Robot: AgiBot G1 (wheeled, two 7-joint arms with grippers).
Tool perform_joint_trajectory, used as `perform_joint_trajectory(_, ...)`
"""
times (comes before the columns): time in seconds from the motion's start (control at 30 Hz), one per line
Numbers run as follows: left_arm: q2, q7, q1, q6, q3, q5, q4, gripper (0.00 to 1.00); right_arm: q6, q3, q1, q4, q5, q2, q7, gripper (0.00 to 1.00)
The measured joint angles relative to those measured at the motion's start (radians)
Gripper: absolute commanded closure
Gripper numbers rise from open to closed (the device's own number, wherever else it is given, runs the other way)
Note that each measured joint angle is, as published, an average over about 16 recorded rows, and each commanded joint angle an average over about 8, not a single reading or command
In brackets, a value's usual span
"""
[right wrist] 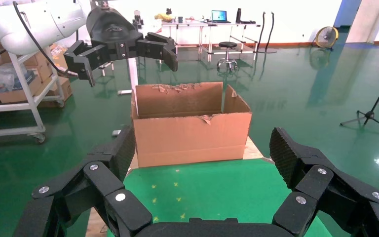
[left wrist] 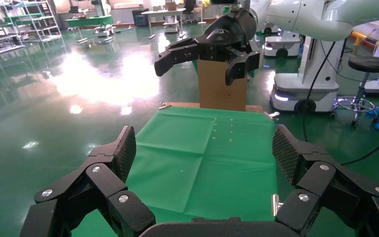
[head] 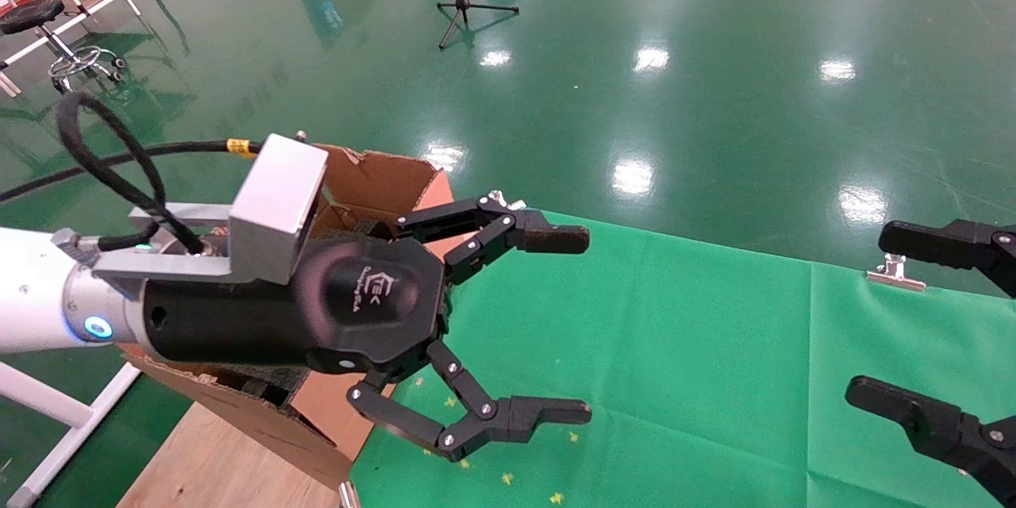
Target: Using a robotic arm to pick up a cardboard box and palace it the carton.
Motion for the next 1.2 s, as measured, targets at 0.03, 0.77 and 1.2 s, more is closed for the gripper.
perform_joint_trajectory(0.03,0.0,0.0,-0.001,0.0,0.001,0.001,0.001,0.0,0.0,0.0,0.0,0.0,0.0,0.0,0.0,0.0)
perform_joint_trajectory(0.77,-0.002,-0.003,-0.015,-0.002,0.01,0.016,0.015,0.0,0.0,0.0,0.0,0.0,0.0,0.0,0.0,0.0)
perform_joint_trajectory(1.2,-0.002,-0.004,-0.016,-0.002,0.011,0.017,0.016,0.0,0.0,0.0,0.0,0.0,0.0,0.0,0.0,0.0)
